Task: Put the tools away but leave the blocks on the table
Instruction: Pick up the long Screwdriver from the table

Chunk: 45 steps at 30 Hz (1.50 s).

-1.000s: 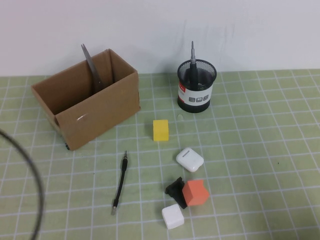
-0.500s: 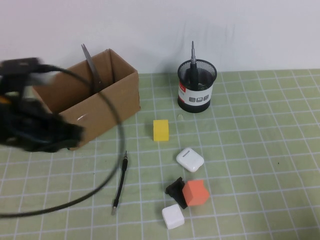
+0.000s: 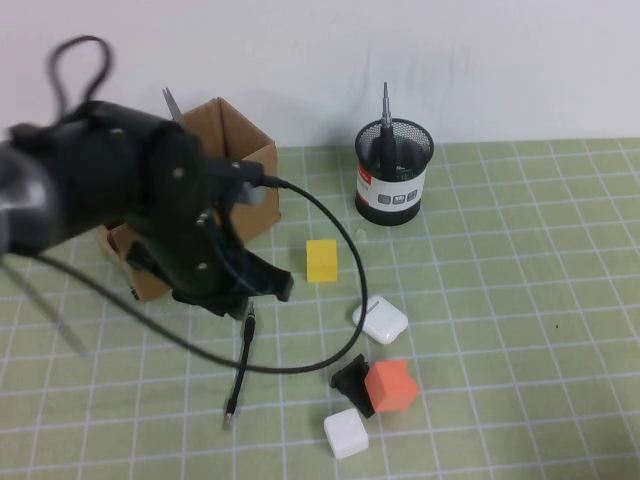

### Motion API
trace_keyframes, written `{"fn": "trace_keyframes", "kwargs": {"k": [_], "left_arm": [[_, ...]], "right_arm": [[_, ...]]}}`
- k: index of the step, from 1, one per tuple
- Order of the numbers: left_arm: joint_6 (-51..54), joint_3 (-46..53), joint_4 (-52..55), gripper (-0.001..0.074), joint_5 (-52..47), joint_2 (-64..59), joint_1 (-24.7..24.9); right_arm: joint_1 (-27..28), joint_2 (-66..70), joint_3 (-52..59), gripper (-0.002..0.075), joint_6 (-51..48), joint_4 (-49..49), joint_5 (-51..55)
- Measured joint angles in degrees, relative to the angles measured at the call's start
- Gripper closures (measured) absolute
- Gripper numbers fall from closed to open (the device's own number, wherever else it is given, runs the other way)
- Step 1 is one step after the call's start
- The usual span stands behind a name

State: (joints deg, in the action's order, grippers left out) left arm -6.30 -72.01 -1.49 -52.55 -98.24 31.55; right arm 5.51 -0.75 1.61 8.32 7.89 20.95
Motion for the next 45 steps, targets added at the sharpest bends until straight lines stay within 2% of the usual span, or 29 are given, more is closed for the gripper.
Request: {"fn": "trace_keyframes", "kwargs": {"k": [4,7,21,25,27,29,31,36,41,45], "left_arm": [[-1.7,-3.05,0.29,0.0499,-0.81,-5.12,0.15],[-2.07,-4.37,0.34,0.0444,0.17,-7.99,0.15],[-2.1,-4.87,0.55,0.0426,4.16,-16.13,0.15],[-2.1,-5.24,0.68,0.0461,4.37,-16.41,0.15],[-2.1,-5.24,0.94,0.0535,4.78,-16.41,0.15],[-1.81,-5.33,1.04,0.064,5.26,-16.41,0.15],[-1.07,-5.37,1.04,0.0678,5.56,-16.41,0.15],[0.23,-7.06,0.28,0.0678,5.13,-16.28,0.15],[0.89,-13.34,0.06,0.0679,2.35,-12.5,0.57],[3.68,-19.12,-0.07,0.0679,5.05,-8.5,1.85]], "right_arm": [[0.0,0.0,0.0,0.0733,0.0,0.0,0.0],[0.0,0.0,0.0,0.0734,0.0,0.0,0.0],[0.0,0.0,0.0,0.0733,0.0,0.0,0.0],[0.0,0.0,0.0,0.0734,0.0,0.0,0.0],[0.0,0.0,0.0,0.0734,0.0,0.0,0.0],[0.0,0.0,0.0,0.0734,0.0,0.0,0.0],[0.0,0.0,0.0,0.0734,0.0,0.0,0.0],[0.0,0.0,0.0,0.0733,0.0,0.0,0.0],[0.0,0.0,0.0,0.0733,0.0,0.0,0.0],[0.0,0.0,0.0,0.0733,0.0,0.0,0.0]]}}
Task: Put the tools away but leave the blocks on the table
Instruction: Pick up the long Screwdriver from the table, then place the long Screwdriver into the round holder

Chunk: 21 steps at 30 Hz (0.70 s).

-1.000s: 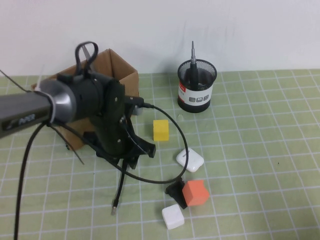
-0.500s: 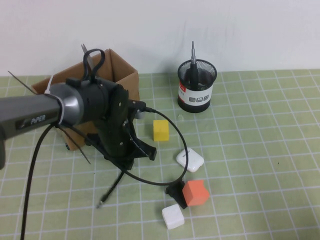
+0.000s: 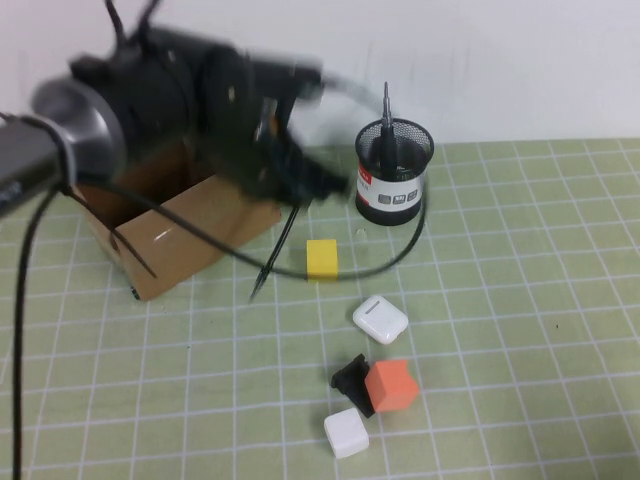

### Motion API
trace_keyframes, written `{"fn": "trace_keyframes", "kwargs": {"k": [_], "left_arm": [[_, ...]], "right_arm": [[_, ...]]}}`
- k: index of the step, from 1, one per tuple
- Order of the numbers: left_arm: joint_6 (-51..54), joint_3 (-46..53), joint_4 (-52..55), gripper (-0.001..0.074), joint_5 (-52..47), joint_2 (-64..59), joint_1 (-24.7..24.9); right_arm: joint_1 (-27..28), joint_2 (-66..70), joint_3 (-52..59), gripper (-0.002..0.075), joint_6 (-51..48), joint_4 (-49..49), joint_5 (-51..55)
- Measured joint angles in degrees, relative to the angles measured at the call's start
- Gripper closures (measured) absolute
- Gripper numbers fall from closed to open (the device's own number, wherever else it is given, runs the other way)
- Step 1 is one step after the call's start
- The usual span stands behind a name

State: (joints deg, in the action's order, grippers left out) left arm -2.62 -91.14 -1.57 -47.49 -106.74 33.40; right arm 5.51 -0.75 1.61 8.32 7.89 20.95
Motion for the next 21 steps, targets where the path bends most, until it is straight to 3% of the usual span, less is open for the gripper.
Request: {"fn": "trace_keyframes", "kwargs": {"k": [11,21], "left_arm": [[2.62,-2.51,-2.02,0.0679,41.39,-1.98,1.22],[-1.21,-2.51,-2.55,0.0679,60.31,-11.7,2.0]], "right_arm": [[0.0,0.0,0.0,0.0734,0.0,0.0,0.0],[0.0,0.0,0.0,0.0733,0.0,0.0,0.0]]}}
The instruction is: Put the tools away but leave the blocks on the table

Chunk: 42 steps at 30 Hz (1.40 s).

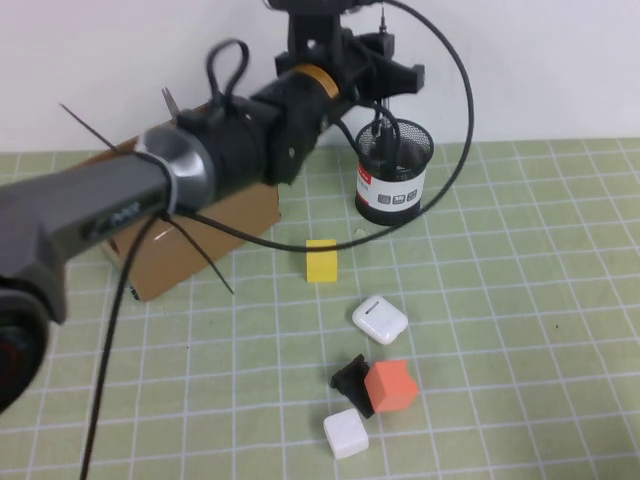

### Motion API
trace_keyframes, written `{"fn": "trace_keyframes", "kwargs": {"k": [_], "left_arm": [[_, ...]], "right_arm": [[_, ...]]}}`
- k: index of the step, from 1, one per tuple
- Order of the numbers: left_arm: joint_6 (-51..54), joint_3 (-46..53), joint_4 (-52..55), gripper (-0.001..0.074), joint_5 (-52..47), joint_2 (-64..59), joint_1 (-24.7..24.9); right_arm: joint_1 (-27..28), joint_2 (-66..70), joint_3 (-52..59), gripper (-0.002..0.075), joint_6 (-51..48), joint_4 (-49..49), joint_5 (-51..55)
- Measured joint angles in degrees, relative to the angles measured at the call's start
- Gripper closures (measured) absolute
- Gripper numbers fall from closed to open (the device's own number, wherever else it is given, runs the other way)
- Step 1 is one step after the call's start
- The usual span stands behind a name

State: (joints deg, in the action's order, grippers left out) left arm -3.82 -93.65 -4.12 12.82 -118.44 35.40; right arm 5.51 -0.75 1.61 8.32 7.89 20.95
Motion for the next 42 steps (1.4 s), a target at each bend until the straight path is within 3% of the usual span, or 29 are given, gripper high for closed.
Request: {"fn": "trace_keyframes", "kwargs": {"k": [6,11,16,19,24,26,30,34,42], "left_arm": [[0.23,0.0,0.0,0.0653,3.99,-2.59,0.31],[0.48,0.0,0.0,0.0514,3.9,-2.89,0.31],[2.46,0.0,0.0,0.0463,-1.84,-2.4,0.31],[3.01,0.0,0.21,0.0496,-8.82,-0.39,0.31],[5.57,0.0,5.82,0.068,-18.6,7.43,0.31],[5.98,0.0,8.07,0.0711,-22.46,11.47,0.31],[6.59,0.41,10.55,0.0732,-31.13,18.71,0.31],[6.71,7.06,10.84,0.0735,-32.68,25.76,0.31],[3.82,33.95,10.01,0.0735,-28.71,46.14,0.31]], "right_arm": [[0.0,0.0,0.0,0.0734,0.0,0.0,0.0],[0.0,0.0,0.0,0.0734,0.0,0.0,0.0],[0.0,0.0,0.0,0.0734,0.0,0.0,0.0],[0.0,0.0,0.0,0.0734,0.0,0.0,0.0],[0.0,0.0,0.0,0.0734,0.0,0.0,0.0],[0.0,0.0,0.0,0.0734,0.0,0.0,0.0],[0.0,0.0,0.0,0.0734,0.0,0.0,0.0],[0.0,0.0,0.0,0.0734,0.0,0.0,0.0],[0.0,0.0,0.0,0.0734,0.0,0.0,0.0]]}}
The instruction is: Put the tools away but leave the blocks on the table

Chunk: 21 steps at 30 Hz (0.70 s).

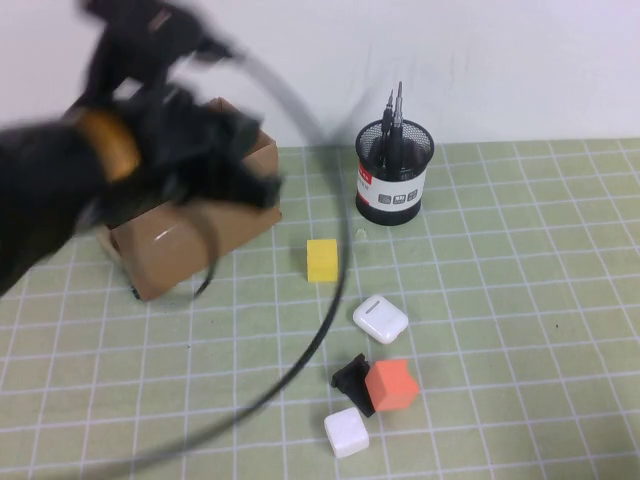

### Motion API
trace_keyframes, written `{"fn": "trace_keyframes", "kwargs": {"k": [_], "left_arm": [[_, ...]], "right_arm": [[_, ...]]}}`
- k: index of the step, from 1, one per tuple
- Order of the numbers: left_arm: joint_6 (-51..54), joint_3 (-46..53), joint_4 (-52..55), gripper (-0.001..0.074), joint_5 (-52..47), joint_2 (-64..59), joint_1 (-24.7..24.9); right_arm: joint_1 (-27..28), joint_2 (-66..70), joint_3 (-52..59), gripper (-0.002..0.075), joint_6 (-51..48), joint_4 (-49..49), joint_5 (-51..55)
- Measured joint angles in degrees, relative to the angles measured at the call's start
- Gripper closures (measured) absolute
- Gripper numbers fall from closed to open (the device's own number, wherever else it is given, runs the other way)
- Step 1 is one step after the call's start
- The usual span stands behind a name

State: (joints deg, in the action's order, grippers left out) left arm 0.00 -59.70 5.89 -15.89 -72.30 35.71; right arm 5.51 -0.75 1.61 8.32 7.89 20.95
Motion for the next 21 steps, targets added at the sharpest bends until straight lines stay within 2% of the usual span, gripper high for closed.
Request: {"fn": "trace_keyframes", "kwargs": {"k": [9,15,21], "left_arm": [[-1.5,21.0,0.0,0.0736,0.68,30.18,0.0],[-1.5,25.77,0.0,0.0736,-0.68,48.28,0.0],[-1.5,26.35,0.0,0.0736,-1.46,58.95,0.0]], "right_arm": [[0.0,0.0,0.0,0.0734,0.0,0.0,0.0],[0.0,0.0,0.0,0.0733,0.0,0.0,0.0],[0.0,0.0,0.0,0.0733,0.0,0.0,0.0]]}}
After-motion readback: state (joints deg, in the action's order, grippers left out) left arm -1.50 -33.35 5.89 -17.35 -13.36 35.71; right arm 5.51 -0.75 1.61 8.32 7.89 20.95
